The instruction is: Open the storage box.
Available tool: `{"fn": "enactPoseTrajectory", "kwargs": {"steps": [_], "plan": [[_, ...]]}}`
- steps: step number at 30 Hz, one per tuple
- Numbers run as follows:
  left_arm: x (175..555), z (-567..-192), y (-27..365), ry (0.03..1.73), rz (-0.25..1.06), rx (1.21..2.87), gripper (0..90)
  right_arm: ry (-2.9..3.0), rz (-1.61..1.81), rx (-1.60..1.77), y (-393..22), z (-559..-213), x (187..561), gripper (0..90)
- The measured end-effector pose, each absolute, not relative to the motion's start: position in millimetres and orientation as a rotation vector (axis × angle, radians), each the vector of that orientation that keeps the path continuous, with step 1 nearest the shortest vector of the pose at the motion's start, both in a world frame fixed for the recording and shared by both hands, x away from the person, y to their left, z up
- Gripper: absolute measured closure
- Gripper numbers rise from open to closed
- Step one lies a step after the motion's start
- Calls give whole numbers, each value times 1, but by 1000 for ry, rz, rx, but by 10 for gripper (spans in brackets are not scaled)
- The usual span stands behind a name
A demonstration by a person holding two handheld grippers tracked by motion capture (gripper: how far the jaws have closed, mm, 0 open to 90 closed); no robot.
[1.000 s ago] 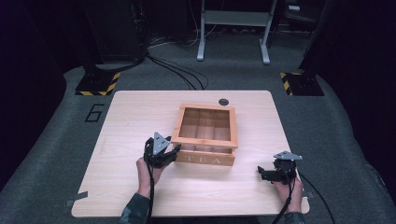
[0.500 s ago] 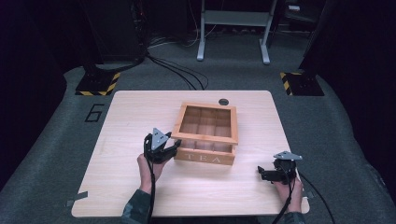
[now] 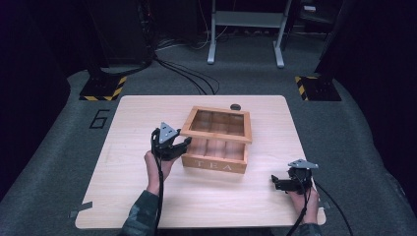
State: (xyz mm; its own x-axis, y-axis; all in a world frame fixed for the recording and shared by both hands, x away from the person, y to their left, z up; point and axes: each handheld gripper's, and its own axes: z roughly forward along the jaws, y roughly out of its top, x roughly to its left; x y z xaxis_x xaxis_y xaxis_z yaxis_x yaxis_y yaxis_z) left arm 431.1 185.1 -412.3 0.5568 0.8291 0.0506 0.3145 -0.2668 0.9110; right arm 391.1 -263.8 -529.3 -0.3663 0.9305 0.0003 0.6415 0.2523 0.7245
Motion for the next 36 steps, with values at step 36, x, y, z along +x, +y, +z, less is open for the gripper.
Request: {"fn": "enactPoseTrajectory", "kwargs": {"steps": [36], "plan": [[493, -338, 179, 980, 592, 1878, 495, 2097, 904, 1431, -264, -529, 391, 35]]}}
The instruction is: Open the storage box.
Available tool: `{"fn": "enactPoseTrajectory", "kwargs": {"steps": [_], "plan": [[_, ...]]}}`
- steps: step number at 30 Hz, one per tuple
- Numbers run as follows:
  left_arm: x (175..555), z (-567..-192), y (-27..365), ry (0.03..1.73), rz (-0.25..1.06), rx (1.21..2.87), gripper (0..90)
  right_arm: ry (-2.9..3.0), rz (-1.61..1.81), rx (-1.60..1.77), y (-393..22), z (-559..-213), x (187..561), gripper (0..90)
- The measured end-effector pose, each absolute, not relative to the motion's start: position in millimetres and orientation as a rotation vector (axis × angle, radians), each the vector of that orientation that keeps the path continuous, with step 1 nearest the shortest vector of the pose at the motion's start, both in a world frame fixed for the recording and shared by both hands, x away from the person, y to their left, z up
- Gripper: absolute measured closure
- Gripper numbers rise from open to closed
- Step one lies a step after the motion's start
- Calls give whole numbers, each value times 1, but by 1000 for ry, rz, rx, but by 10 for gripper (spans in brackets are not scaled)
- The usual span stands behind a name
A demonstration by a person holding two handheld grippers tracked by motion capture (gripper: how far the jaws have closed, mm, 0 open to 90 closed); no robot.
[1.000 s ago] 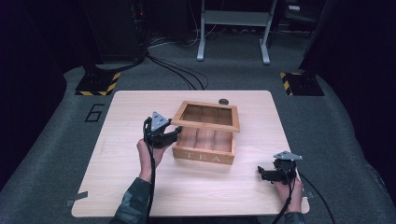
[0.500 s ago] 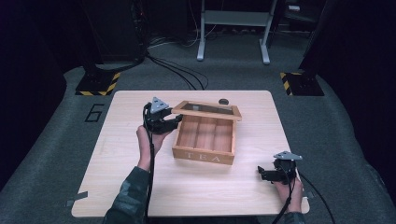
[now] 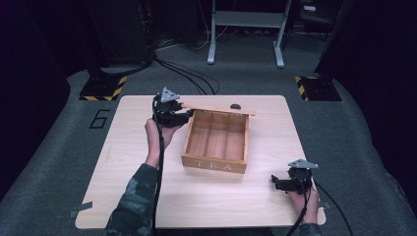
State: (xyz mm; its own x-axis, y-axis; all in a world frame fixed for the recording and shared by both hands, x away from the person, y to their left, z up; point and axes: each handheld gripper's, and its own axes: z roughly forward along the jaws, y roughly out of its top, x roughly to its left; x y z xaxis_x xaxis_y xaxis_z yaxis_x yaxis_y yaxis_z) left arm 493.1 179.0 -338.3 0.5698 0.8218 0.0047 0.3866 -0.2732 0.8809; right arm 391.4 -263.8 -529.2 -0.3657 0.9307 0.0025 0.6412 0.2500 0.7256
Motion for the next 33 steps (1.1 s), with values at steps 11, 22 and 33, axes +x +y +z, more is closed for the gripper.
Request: {"fn": "enactPoseTrajectory", "kwargs": {"steps": [11, 22, 33], "plan": [[511, -324, 177, 982, 581, 1879, 498, 2098, 903, 1432, -264, -529, 391, 35], [529, -311, 175, 994, 565, 1890, 501, 2098, 904, 1432, -264, -529, 391, 35], [537, -306, 174, 998, 565, 1891, 502, 2098, 904, 1432, -264, -529, 391, 35]]}}
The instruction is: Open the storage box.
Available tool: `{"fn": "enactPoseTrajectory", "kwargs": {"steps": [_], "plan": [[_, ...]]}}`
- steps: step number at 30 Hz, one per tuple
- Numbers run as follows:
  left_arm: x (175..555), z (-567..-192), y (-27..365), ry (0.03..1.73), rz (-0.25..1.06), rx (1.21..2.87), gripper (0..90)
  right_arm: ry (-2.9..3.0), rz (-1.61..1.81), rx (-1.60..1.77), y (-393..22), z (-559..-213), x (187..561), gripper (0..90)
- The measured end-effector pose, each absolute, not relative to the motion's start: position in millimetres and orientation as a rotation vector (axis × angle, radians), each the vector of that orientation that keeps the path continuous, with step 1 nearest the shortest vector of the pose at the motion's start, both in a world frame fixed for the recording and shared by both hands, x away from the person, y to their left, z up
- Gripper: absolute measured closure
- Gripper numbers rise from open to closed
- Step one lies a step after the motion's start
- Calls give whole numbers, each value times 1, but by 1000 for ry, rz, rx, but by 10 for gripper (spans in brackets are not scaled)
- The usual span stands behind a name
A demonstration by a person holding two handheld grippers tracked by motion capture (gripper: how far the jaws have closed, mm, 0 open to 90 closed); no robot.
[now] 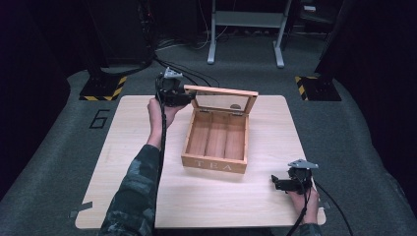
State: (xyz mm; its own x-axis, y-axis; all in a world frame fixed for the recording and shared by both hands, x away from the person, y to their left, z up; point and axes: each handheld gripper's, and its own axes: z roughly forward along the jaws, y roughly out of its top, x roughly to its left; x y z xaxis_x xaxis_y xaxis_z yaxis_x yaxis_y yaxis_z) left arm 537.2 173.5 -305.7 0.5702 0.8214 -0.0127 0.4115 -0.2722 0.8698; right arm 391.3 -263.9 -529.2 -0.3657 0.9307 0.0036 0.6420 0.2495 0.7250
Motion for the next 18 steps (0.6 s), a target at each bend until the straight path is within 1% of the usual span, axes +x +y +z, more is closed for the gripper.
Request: {"fn": "enactPoseTrajectory", "kwargs": {"steps": [6, 14, 18], "plan": [[538, -306, 173, 994, 572, 1888, 503, 2097, 903, 1433, -264, -529, 391, 35], [537, -305, 172, 977, 616, 1878, 519, 2098, 903, 1433, -264, -529, 391, 35], [537, -305, 173, 969, 609, 1882, 527, 2098, 903, 1432, -264, -529, 391, 35]]}}
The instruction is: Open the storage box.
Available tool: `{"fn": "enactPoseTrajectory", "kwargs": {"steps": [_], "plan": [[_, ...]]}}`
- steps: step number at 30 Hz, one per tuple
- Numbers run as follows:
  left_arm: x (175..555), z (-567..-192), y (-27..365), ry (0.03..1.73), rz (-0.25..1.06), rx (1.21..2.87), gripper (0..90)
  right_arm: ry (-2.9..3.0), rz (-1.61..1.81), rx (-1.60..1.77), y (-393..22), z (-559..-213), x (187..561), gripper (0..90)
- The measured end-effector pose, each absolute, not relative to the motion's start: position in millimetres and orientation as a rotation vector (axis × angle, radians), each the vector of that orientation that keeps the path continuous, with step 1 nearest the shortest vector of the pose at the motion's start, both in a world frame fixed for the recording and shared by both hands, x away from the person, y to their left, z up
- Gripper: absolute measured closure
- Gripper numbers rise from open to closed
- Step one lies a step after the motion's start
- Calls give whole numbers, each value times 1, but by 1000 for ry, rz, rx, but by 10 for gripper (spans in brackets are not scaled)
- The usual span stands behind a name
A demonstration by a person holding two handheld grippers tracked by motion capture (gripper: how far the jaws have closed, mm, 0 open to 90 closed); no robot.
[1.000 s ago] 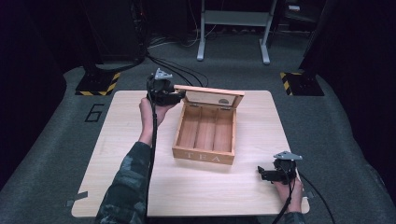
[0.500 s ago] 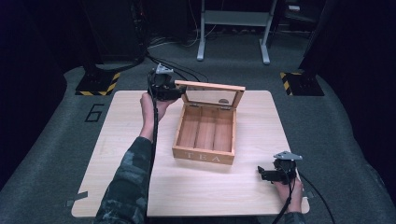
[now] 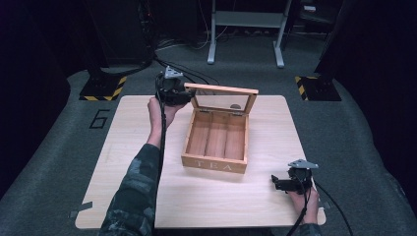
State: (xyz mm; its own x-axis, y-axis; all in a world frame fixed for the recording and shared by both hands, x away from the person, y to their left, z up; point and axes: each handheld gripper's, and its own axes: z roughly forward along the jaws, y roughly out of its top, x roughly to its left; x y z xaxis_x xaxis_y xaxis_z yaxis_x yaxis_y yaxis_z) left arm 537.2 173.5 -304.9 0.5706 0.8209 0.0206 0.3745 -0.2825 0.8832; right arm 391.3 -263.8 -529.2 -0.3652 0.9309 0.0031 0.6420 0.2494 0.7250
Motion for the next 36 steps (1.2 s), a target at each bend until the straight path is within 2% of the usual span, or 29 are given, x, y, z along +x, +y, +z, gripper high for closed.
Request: {"fn": "enactPoseTrajectory", "kwargs": {"steps": [36], "plan": [[537, -307, 174, 964, 602, 1869, 522, 2098, 903, 1432, -264, -529, 391, 36]]}}
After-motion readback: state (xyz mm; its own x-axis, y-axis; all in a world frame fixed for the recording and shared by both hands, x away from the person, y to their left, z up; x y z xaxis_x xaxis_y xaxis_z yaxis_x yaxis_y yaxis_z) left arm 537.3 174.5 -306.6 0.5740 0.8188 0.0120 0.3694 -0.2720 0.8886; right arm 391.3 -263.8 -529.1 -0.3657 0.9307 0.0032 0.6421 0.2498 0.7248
